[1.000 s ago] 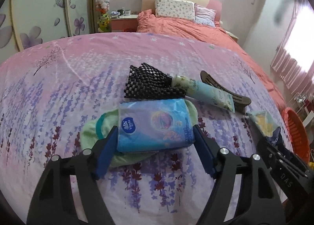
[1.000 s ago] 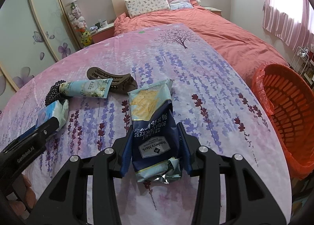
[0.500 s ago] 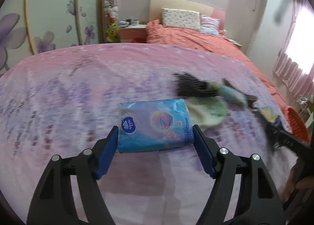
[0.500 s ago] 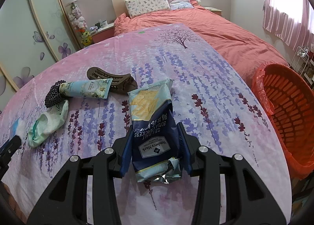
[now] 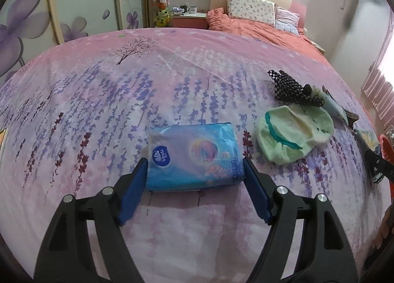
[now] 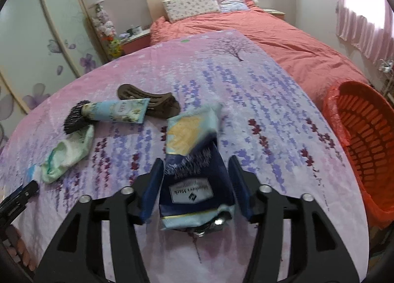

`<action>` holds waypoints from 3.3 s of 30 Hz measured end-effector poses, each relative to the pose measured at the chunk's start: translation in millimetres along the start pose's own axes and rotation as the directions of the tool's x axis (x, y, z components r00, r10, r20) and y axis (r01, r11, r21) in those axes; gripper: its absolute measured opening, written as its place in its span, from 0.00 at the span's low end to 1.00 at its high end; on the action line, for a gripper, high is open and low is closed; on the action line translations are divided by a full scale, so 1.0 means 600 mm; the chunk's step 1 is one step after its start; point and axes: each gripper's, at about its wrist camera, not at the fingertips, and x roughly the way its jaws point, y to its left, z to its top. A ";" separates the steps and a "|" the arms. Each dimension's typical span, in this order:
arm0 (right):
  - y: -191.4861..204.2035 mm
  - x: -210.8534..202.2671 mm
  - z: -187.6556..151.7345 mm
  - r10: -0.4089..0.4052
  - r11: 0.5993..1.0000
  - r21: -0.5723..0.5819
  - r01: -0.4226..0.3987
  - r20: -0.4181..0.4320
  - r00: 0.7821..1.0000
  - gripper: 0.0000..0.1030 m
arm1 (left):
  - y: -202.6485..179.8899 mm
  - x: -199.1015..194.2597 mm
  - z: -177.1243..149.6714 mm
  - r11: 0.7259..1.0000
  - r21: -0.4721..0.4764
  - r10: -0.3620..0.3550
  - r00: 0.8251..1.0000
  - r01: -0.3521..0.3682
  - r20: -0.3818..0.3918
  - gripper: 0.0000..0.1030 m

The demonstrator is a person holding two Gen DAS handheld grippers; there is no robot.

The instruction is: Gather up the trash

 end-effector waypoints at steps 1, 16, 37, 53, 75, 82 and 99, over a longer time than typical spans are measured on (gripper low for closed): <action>-0.001 -0.001 -0.001 0.014 1.000 -0.004 -0.014 -0.001 1.000 0.59 | -0.001 0.003 0.001 1.000 0.004 0.005 1.000 -0.005 -0.002 0.72; -0.001 -0.003 -0.006 0.015 1.000 -0.008 -0.016 -0.006 1.000 0.63 | -0.008 0.006 0.000 1.000 0.013 0.016 1.000 -0.016 -0.009 0.74; -0.010 -0.027 0.004 -0.057 0.998 -0.033 0.059 0.051 0.997 0.29 | -0.002 -0.015 -0.003 1.000 0.001 0.025 0.999 -0.025 0.029 0.69; -0.059 -0.154 0.021 -0.020 1.000 -0.007 0.022 0.216 0.976 0.28 | -0.109 -0.163 0.026 0.990 0.117 -0.101 0.977 0.079 0.190 0.69; -0.243 -0.256 0.025 -0.143 0.985 0.139 0.099 0.355 0.924 0.28 | -0.494 -0.238 -0.008 0.813 0.440 -0.476 0.870 0.381 0.126 0.69; -0.336 -0.239 0.029 -0.180 0.967 0.232 0.106 0.325 0.928 0.28 | -0.637 -0.209 -0.037 0.718 0.514 -0.563 0.826 0.470 0.031 0.69; -0.443 -0.161 0.023 -0.128 0.938 0.345 0.035 0.248 0.960 0.58 | -0.805 -0.087 -0.082 0.647 0.599 -0.523 0.846 0.472 -0.102 0.82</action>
